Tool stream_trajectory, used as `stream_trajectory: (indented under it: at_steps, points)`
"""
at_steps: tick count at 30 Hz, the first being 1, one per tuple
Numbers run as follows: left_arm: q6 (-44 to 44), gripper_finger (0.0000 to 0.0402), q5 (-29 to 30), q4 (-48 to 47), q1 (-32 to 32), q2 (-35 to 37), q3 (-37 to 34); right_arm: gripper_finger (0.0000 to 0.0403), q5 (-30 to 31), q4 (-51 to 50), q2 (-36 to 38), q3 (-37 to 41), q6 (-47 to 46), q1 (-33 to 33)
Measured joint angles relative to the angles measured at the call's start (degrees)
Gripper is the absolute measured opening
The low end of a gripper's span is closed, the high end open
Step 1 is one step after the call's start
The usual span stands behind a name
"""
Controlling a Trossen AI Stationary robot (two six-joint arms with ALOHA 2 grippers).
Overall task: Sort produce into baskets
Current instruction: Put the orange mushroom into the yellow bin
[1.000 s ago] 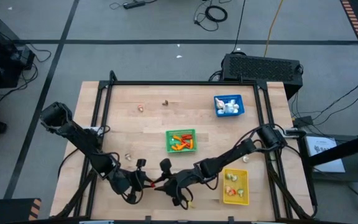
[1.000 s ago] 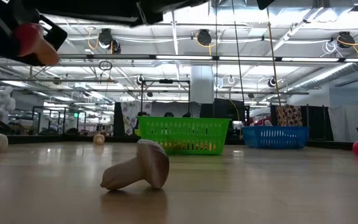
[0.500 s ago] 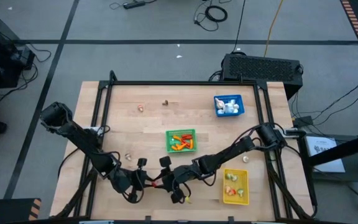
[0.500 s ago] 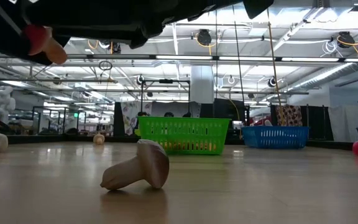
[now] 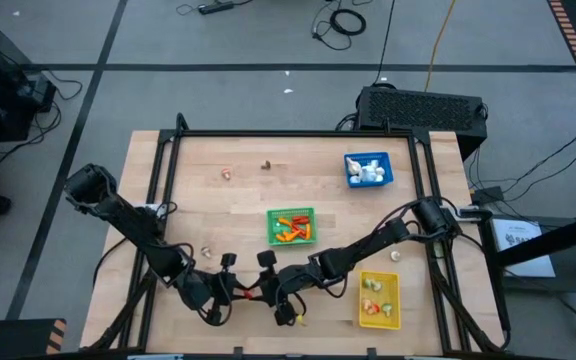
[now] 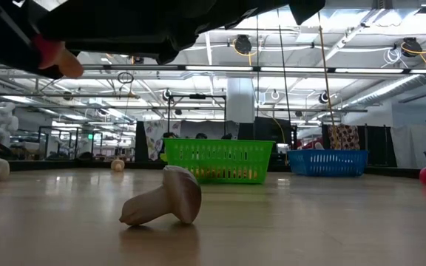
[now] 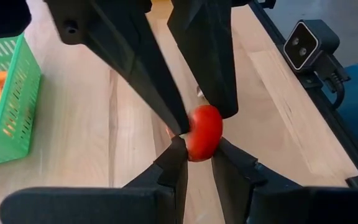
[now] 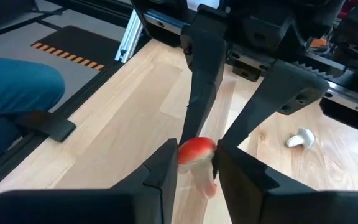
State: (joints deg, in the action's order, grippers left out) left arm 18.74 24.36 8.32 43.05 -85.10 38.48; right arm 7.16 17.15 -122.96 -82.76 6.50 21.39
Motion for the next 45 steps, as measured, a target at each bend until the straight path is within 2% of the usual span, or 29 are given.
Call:
stream_trajectory:
  at_steps: [6, 9, 14, 21, 25, 29, 31, 35, 39, 45]
  points:
    - [-1.6, 0.0073, 1.0, 0.4, 0.0, 0.0, 0.0, 0.0040, 0.3, -0.2, 0.0, 0.0, 0.1, 0.0]
    - [-2.6, 0.0087, 1.1, 0.8, 0.1, 0.0, 0.0, 0.0010, 0.3, -0.3, 0.0, 0.0, 0.1, 0.0]
    - [-3.1, 0.0149, 2.0, 1.0, 0.1, 0.0, 0.0, 0.0006, 0.4, -0.6, 0.1, 0.0, 0.1, -0.1]
    - [-2.8, 0.0230, 3.2, -5.0, 0.1, 3.7, 0.0, 0.0002, 0.7, -16.8, 7.5, 0.1, -4.6, -0.1]
    - [-3.1, 0.0242, 3.1, -8.9, 0.1, 8.1, 0.0, 0.0002, -0.8, -31.7, 12.7, 0.1, -12.1, 0.0]
    - [-2.7, 0.0242, 4.2, -13.0, 0.0, 11.6, 0.0, 0.0002, -7.4, -46.8, 18.5, 0.1, -23.5, 0.4]
    - [-3.6, 0.0242, 6.0, -11.4, 0.0, 12.5, 0.0, 0.0001, -10.1, -54.6, 20.9, 0.0, -30.7, 1.1]
    - [-11.0, 0.0242, 7.2, -6.0, 0.0, 12.9, 0.0, 0.0001, -17.7, -68.3, 24.6, 0.0, -46.3, 3.3]
    - [-17.3, 0.0242, 8.1, -1.5, -0.5, 12.9, 0.0, 0.0001, -19.4, -75.6, 26.1, 0.0, -57.0, 7.6]
    - [-25.3, 0.0242, 8.1, 1.9, -4.4, 14.9, 0.0, 0.0003, -19.4, -81.8, 26.0, 0.4, -66.7, 13.8]
